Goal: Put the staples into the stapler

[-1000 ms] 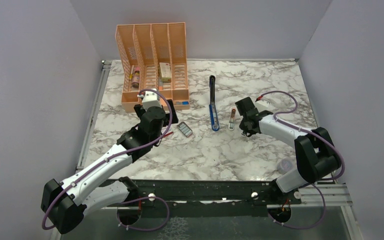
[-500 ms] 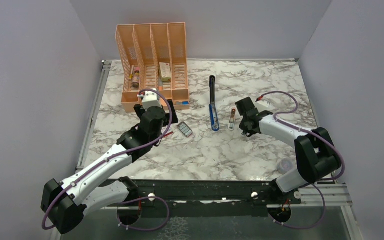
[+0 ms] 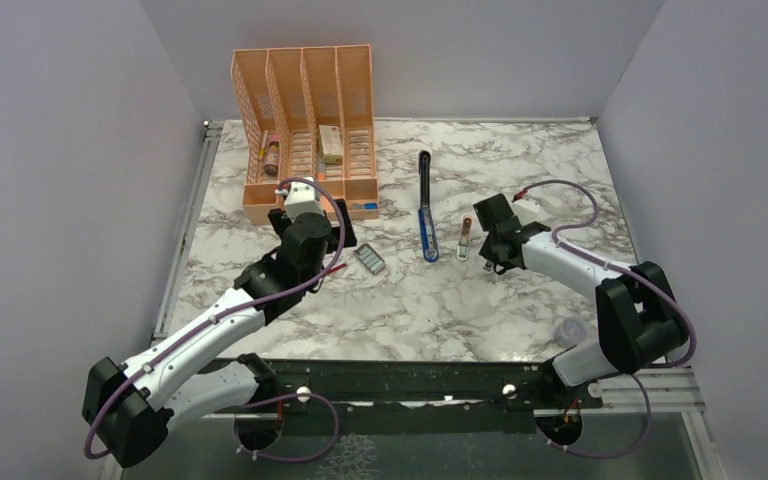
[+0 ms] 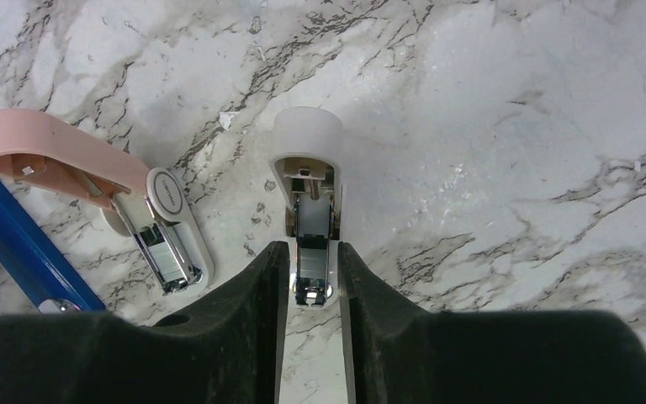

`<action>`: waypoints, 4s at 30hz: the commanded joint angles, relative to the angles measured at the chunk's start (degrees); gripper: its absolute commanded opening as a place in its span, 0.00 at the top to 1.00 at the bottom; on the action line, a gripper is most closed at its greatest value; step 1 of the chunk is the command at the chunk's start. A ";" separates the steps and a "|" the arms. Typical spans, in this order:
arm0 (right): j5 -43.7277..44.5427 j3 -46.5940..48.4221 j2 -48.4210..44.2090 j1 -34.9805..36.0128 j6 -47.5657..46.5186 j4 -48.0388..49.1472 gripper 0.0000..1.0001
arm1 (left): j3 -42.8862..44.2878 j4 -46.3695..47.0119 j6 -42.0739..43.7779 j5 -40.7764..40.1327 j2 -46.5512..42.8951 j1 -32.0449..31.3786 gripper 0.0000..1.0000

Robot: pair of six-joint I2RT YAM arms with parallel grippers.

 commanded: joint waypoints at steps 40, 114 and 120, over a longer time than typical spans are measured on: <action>-21.08 35.47 16.97 3.53 -32.17 2.75 0.25 | 0.20 13.08 7.43 33.29 6.13 0.24 0.01; -13.72 49.01 28.48 4.55 -33.11 5.69 0.74 | 10.52 29.38 -16.65 45.53 47.82 0.02 0.63; -13.87 48.32 27.97 4.60 -32.18 5.89 0.74 | 12.38 29.90 -18.14 48.36 52.56 0.06 0.74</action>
